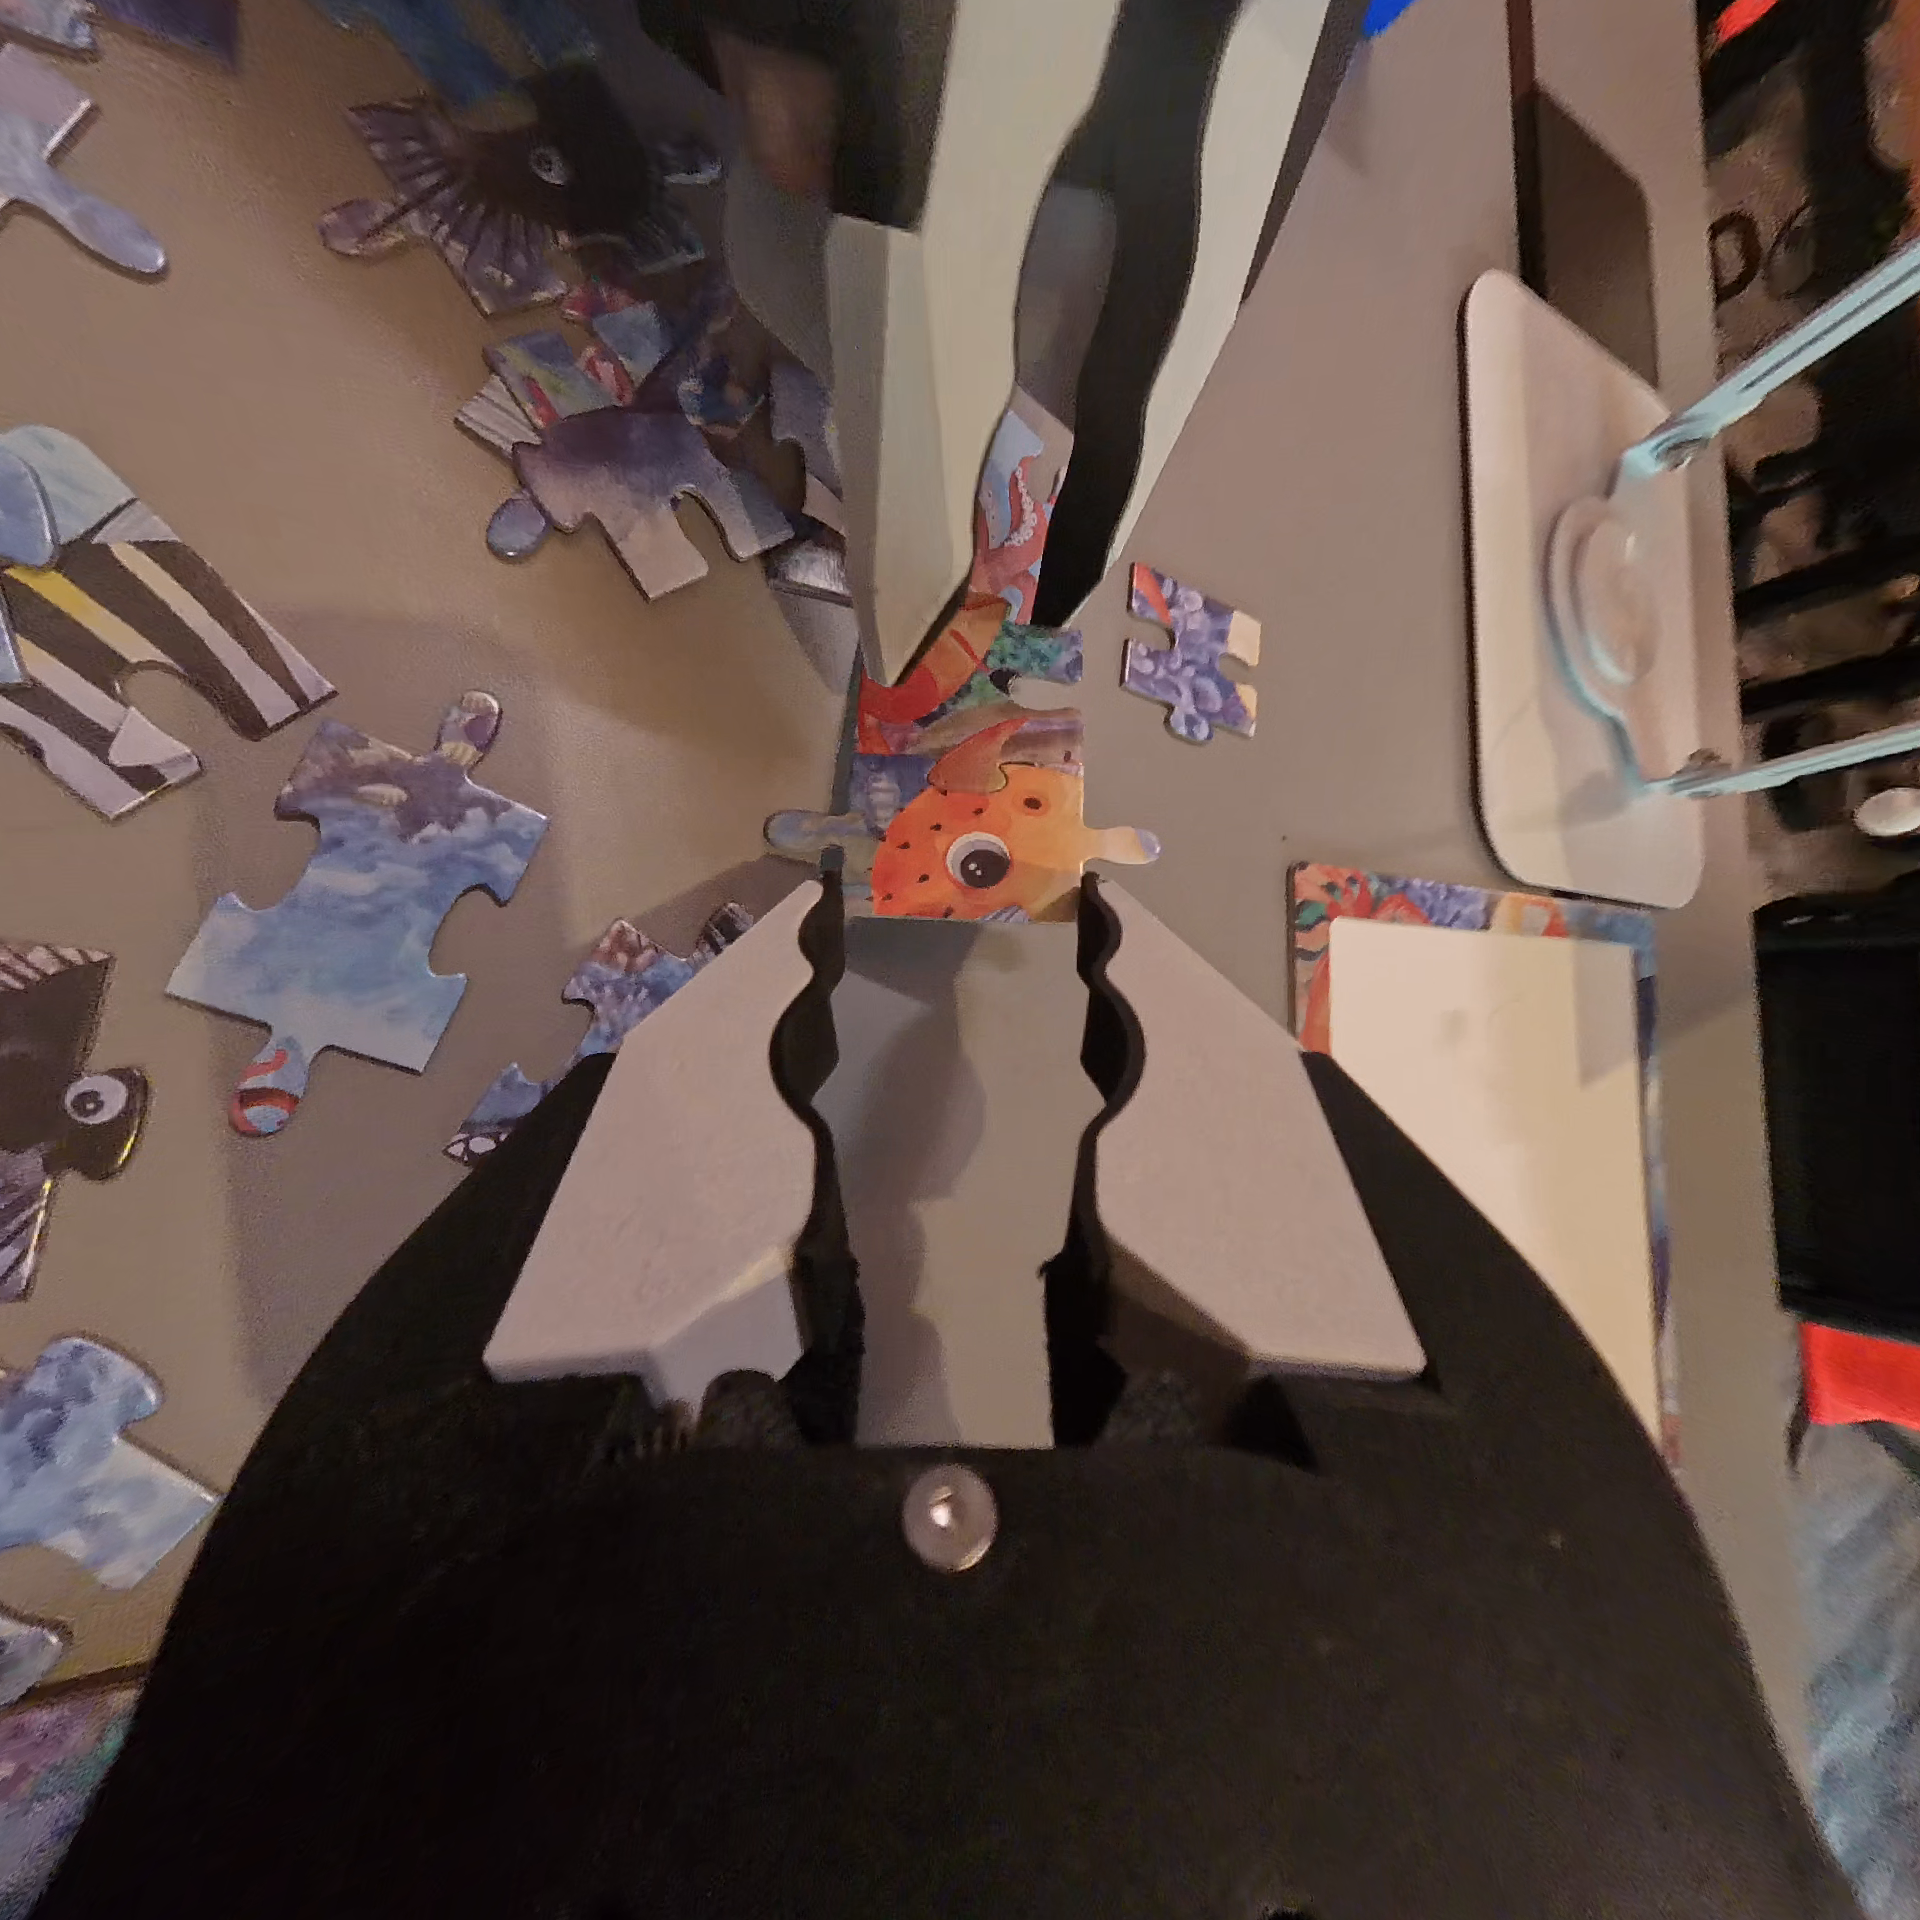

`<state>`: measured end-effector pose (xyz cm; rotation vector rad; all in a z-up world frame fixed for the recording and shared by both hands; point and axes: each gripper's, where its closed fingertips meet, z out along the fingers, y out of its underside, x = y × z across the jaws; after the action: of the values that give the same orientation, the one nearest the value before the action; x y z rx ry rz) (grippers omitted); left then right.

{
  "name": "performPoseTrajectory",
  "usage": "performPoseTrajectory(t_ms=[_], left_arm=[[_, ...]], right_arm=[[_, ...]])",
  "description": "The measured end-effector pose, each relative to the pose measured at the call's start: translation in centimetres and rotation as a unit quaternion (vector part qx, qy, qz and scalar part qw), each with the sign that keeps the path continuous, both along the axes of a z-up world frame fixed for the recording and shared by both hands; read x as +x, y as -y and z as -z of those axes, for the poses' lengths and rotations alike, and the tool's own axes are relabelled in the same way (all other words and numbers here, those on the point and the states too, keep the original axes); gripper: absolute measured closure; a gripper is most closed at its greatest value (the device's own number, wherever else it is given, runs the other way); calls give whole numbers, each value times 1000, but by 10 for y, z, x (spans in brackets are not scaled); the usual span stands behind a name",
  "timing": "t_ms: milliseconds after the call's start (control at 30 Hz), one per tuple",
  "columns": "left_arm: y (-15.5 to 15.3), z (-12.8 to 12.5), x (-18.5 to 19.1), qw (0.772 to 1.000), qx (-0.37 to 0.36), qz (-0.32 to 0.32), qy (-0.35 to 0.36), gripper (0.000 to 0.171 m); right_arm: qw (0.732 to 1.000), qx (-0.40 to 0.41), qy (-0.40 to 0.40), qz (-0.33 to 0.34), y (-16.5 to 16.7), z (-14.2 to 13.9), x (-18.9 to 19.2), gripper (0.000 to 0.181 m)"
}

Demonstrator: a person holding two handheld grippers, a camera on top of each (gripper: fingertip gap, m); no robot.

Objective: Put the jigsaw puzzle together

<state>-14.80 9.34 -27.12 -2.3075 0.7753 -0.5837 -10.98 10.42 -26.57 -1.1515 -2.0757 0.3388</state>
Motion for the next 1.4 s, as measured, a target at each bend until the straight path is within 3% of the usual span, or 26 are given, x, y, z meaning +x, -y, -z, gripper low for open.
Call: performPoseTrajectory(t_ms=[267,533,667,767,867,1000,1133,1267,1400], left_arm=[[-2,-25,-1,992,-6,-11,123,137],[-2,-69,0,957,7,-2,290,153],[1,-73,10,954,10,15,300,157],[1,-71,12,956,16,15,291,169],[0,-75,9,958,31,13,286,171],[1,-86,8,961,69,21,269,171],[4,-87,13,961,75,34,265,171],[2,-83,15,961,68,32,267,171],[-5,-84,5,959,68,4,276,171]], right_arm=[[996,67,-43,-30,-2,-15,0,138],[990,97,-100,-28,-7,-39,0,138],[987,101,-118,-35,-3,-47,-1,138],[986,111,-116,-32,-5,-46,-2,138],[989,64,-131,-31,-2,-50,-2,137],[985,-88,-151,13,-10,-59,-2,137],[953,-256,-158,25,-6,-65,-2,138],[950,-282,-136,21,-2,-59,-1,138],[974,-218,-49,38,-13,-29,12,138]])
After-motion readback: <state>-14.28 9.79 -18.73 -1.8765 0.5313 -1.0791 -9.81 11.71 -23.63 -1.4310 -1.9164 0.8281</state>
